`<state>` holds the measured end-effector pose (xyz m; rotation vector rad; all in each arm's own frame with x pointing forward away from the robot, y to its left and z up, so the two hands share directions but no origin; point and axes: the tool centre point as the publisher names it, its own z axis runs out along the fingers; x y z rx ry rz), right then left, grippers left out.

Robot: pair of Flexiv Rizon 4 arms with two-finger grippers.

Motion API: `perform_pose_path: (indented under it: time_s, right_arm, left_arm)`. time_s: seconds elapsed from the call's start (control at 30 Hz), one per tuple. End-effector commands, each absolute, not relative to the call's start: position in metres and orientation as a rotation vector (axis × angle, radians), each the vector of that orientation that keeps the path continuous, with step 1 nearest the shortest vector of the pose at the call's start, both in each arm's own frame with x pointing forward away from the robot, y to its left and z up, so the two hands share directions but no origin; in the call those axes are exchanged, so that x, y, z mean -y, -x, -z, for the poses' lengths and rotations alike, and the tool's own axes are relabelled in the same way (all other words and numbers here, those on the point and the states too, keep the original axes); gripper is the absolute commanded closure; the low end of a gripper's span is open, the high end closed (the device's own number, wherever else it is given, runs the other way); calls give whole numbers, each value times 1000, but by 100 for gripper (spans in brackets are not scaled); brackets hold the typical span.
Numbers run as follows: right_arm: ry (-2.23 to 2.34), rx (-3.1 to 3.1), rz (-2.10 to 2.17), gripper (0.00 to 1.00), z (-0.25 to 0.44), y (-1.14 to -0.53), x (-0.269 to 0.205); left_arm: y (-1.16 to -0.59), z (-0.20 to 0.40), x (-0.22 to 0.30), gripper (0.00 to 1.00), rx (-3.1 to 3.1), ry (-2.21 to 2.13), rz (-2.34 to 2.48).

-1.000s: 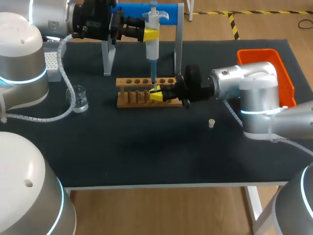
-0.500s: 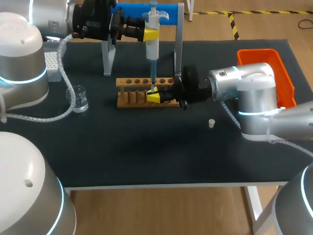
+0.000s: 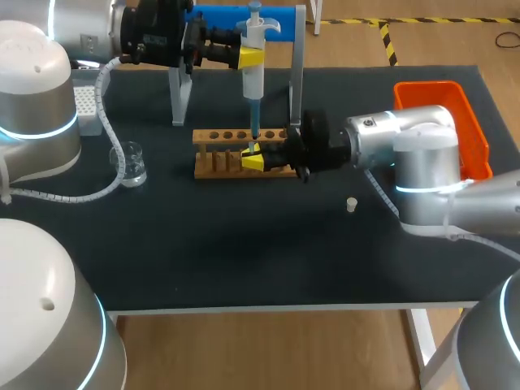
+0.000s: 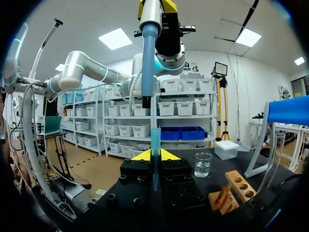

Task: Invert the test tube, pick up the pipette, mount the tip to pipette, aspirate from beaker and dispense into the tube, eject the tip, return the pipette, and cap with the stopper.

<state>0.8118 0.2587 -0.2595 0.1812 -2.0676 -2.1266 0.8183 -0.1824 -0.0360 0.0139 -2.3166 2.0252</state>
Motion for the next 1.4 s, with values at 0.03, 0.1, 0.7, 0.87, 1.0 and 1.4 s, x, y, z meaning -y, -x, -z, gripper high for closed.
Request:
perform_pose_path:
  time_s: [0.03, 0.1, 0.7, 0.87, 1.0, 1.4]
  right_arm:
    - [-166, 2066, 2141, 100, 257, -807, -256]
    - [-161, 2061, 2148, 100, 256, -806, -255]
    - [-154, 2057, 2155, 100, 252, -803, -252]
    - [-159, 2061, 2161, 100, 247, -804, -250]
    - [-160, 2062, 2164, 100, 246, -805, -250]
    - [-172, 2064, 2164, 100, 241, -808, -253]
  left_arm:
    - [-819, 35, 182, 100, 2318, -12, -2020]
    - [-819, 35, 182, 100, 2318, -12, -2020]
    - [-819, 35, 182, 100, 2318, -12, -2020]
    - [-819, 35, 182, 100, 2318, -12, -2020]
    - [-819, 35, 182, 100, 2318, -12, -2020]
    - [-819, 35, 182, 100, 2318, -12, -2020]
